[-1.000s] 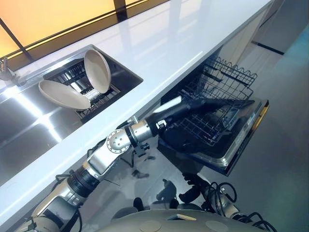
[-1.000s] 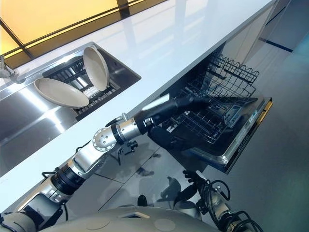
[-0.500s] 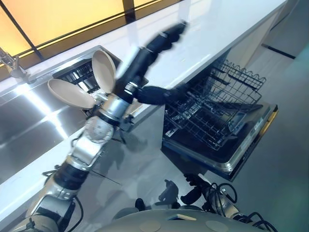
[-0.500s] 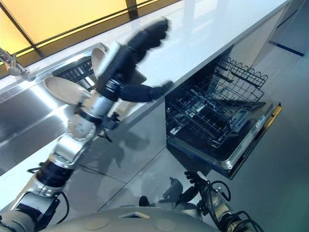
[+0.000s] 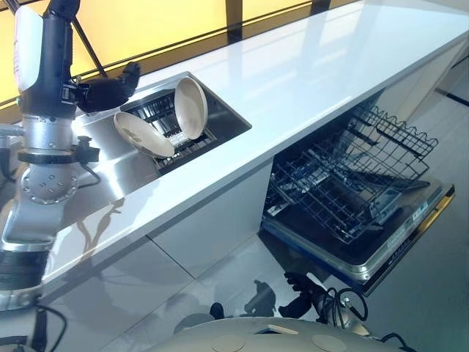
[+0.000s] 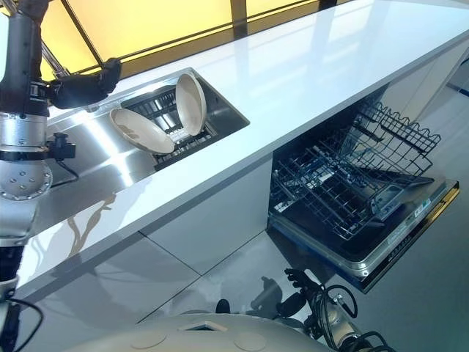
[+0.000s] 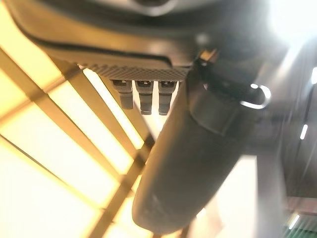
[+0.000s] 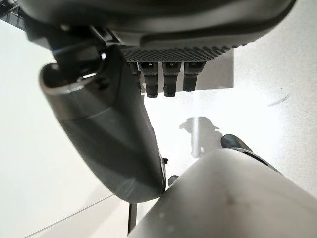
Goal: Pick up plates and place into dishwasher.
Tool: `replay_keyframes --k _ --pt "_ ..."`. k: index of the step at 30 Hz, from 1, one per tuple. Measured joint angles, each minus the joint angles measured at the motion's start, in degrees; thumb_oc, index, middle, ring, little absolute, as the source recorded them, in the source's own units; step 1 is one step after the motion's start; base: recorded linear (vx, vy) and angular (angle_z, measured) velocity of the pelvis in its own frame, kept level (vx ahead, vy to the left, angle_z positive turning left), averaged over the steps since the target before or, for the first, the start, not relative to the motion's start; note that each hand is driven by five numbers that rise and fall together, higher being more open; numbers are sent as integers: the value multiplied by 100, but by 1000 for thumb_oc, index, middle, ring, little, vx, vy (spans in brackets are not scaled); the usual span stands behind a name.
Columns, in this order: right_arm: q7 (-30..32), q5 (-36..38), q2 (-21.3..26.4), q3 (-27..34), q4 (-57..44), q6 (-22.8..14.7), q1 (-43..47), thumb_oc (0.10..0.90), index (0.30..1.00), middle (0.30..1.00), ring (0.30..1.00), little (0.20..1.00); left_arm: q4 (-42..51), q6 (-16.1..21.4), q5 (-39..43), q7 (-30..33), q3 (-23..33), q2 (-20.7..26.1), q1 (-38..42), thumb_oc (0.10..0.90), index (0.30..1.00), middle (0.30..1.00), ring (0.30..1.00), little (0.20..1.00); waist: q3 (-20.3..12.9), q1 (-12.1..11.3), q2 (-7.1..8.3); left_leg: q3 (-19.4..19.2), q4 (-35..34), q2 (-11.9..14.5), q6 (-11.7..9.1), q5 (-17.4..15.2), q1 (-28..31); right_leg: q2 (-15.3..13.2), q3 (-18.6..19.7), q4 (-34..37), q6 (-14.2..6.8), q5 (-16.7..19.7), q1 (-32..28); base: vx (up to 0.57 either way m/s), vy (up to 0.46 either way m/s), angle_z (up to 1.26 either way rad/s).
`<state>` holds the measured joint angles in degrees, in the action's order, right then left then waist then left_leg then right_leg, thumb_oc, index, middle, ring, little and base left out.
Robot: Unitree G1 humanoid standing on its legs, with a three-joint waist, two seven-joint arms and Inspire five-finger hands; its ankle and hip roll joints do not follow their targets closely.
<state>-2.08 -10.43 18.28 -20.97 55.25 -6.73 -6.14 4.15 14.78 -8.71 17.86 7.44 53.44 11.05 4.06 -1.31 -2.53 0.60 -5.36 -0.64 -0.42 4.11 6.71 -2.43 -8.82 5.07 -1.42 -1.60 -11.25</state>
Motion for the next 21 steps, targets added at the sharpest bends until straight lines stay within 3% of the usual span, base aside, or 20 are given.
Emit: replay_keyframes --k 6,11,16,21 --pt "-146 -4 56 48 -4 -132 -87 800 900 900 900 900 -630 58 -195 2 135 363 -438 800 900 900 900 900 -52 0 -20 -6 0 11 3 6 -6 -7 2 -1 1 0 4 5 21 0" --pt "-331 -21 93 88 -11 -148 -66 800 900 900 900 900 -1368 58 -1429 -121 74 934 -438 800 900 900 900 900 -57 36 -5 -12 1 6 4 8 -9 -3 8 -1 1 0 4 0 0 0" --pt "-461 -17 156 92 -12 -171 13 800 900 900 900 900 -1952 196 -2150 -513 -524 1629 -392 800 900 900 900 900 -58 148 -6 -10 0 -26 18 18 -8 -12 9 -1 0 0 8 0 0 0" --pt "-485 -17 174 96 -9 -186 8 800 900 900 900 900 -2073 363 -2301 -955 -980 1670 -153 800 900 900 900 900 -60 177 0 -23 0 -32 21 19 -13 -17 23 -2 -2 1 21 0 0 0"
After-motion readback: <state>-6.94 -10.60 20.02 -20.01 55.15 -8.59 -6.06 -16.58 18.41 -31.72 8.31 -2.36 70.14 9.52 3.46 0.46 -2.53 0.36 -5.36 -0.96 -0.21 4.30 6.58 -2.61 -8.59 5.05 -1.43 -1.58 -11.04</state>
